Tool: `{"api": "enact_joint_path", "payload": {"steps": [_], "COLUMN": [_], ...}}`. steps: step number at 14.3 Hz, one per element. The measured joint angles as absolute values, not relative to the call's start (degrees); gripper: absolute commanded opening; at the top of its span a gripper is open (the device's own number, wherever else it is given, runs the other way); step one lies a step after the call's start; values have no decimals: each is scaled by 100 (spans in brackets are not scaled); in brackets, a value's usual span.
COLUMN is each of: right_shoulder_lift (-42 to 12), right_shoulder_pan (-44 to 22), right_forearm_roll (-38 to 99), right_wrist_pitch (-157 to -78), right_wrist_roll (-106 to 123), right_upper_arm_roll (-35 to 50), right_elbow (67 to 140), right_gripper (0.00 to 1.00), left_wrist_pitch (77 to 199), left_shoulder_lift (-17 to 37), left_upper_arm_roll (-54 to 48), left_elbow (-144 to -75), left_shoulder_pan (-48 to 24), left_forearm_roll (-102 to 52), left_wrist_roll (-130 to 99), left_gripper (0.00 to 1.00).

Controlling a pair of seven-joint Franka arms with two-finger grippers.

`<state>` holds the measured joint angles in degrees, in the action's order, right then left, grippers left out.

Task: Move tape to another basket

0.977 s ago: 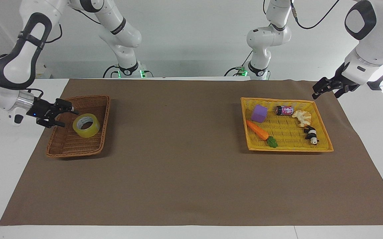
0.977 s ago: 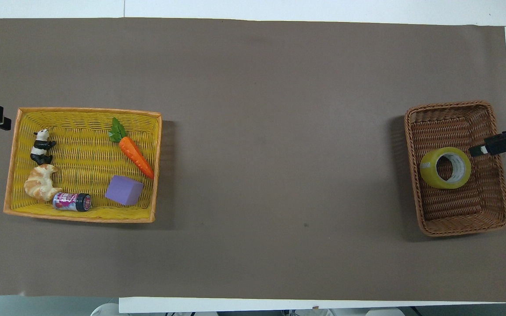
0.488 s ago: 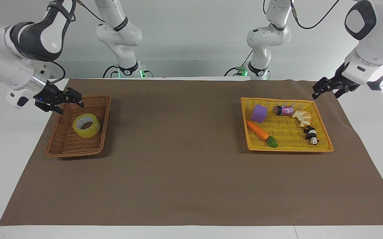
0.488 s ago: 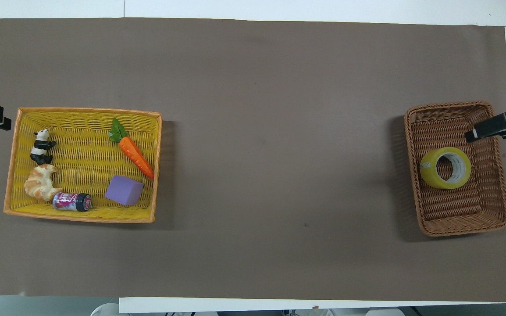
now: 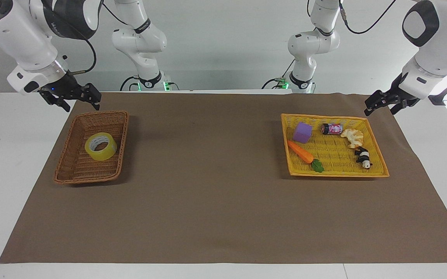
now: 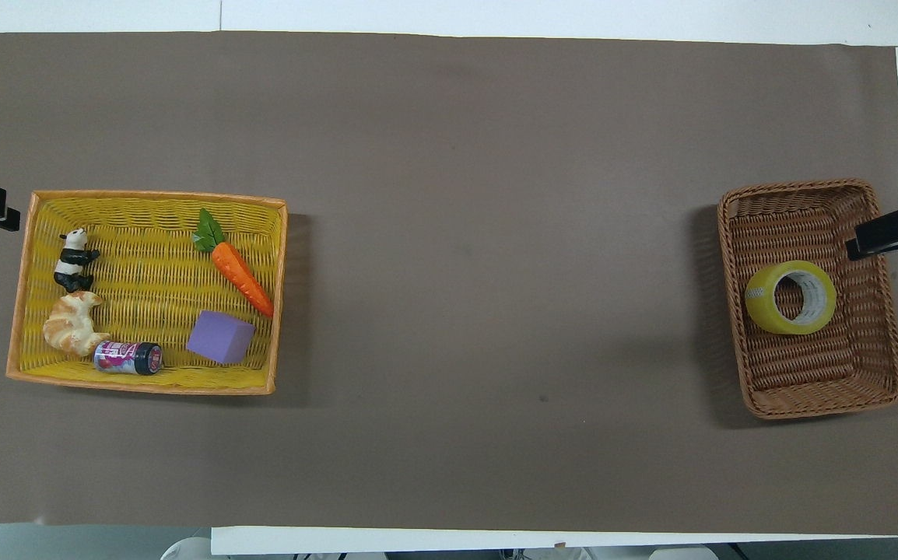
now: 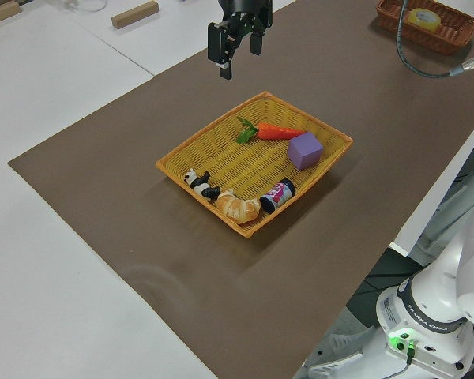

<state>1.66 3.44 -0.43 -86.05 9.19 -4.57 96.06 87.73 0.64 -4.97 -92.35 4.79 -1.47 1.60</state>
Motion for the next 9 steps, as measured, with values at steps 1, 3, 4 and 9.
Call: {"api": "enact_joint_path", "payload": {"steps": [1, 3, 4, 9], "right_shoulder_lift": [138, 82, 45, -146], "right_shoulder_pan": [340, 344, 348, 365], "right_forearm_roll": [-52, -61, -62, -82], "right_wrist_pitch": [-8524, -8514, -8496, -8321], "right_wrist_roll": [845, 671, 616, 599], "right_upper_arm_roll": [-456, -466, -484, -510], "right_elbow": [9563, 9488, 9416, 9050], "right_gripper": [100, 100, 100, 100], "left_wrist_pitch": [8773, 8771, 8760, 8444], "left_shoulder_lift": [64, 64, 63, -95], "left_upper_arm_roll": [-497, -497, -498, -545], "left_elbow": [-9235, -9236, -9236, -9232], "left_shoulder_pan": [479, 479, 479, 472], "left_forearm_roll": [-147, -147, -147, -147], "left_wrist_roll": [160, 160, 160, 160], "left_gripper": [100, 100, 100, 100]}}
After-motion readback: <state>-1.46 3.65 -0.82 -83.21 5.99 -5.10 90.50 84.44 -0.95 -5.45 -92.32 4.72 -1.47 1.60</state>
